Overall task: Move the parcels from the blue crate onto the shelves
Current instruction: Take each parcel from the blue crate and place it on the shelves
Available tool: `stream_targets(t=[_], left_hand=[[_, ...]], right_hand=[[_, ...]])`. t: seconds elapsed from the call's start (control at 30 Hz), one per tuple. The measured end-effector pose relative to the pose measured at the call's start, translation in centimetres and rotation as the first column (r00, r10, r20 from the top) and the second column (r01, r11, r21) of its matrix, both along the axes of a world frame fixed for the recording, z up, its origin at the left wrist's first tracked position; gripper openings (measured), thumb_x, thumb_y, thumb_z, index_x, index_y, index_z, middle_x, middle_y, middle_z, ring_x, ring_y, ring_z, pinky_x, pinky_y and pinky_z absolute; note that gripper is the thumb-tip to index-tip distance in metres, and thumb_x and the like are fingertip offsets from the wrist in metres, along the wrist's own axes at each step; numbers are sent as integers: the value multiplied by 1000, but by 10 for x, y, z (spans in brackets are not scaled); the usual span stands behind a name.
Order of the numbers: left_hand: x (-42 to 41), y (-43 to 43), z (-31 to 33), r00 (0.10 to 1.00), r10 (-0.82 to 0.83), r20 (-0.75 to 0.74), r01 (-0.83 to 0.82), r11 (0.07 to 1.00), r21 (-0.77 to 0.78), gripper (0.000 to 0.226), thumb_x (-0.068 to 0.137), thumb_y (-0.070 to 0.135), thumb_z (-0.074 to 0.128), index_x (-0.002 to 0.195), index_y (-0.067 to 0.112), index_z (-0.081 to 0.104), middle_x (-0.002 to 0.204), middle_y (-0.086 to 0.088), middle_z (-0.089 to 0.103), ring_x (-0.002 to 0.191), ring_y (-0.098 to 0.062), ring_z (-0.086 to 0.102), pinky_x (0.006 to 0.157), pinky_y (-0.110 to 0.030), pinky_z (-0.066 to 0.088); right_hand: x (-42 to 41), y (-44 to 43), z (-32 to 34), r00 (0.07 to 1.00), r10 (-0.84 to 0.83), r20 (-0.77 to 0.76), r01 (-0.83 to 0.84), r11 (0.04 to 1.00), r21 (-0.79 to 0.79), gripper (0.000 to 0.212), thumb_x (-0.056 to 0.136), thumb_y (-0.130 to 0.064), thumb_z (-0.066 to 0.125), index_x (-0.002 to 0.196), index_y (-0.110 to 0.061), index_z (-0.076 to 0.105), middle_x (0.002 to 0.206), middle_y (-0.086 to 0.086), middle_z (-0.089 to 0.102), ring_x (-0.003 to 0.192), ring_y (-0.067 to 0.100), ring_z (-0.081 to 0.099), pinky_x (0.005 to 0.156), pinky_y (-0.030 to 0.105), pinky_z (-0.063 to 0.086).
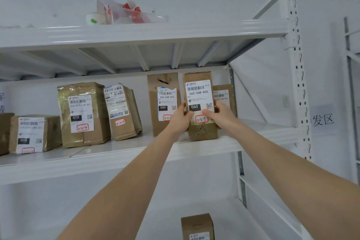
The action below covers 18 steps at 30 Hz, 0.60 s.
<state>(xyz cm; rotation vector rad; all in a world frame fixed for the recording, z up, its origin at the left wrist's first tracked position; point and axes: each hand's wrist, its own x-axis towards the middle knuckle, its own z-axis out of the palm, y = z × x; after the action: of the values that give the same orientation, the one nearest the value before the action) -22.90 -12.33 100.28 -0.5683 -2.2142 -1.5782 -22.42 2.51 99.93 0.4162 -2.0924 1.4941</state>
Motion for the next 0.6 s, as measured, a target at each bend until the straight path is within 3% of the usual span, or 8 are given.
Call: stream_targets(t=[0.07,0.27,0.43,0.5,0.6], left_hand=[[-2,6,-1,1000,23,11,-23,1000,-9,41,100,13,40,141,17,38,120,-1,60,102,-20,60,84,-40,51],[-10,8,1,995,63,71,-64,998,7,40,101,15,38,140,21,39,124,-3,60,108,-23,60,76,-35,54],[-9,11,4,991,106,85,-106,994,-12,35,102,13,36,135,21,41,123,-7,60,100,-25,60,67,-32,52],[-9,11,6,988,130,87,-128,991,-29,34,101,13,37,134,20,42,124,-6,60,102,-26,60,70,-33,52],[-13,7,10,980,190,66,-182,978,-104,34,98,12,41,133,16,43,126,-5,59,109,-27,59,86,-40,53]], right_hand=[[-2,3,-1,1000,-14,-5,14,999,35,51,93,-21,61,140,-19,41,131,-1,57,106,13,58,74,18,48],[-9,5,-3,1000,-19,-12,20,994,109,58,92,-21,61,144,-19,35,135,0,55,123,20,52,102,40,44],[-12,6,-4,1000,3,-12,-2,995,102,58,93,-19,60,144,-18,34,136,2,55,125,22,51,103,39,43],[-12,6,-6,1000,3,-10,-2,994,108,57,94,-19,58,145,-17,33,137,2,54,125,22,50,103,38,42],[-14,1,-6,1000,-13,-11,14,992,126,54,96,-21,56,145,-16,33,138,2,53,125,21,49,101,36,40]])
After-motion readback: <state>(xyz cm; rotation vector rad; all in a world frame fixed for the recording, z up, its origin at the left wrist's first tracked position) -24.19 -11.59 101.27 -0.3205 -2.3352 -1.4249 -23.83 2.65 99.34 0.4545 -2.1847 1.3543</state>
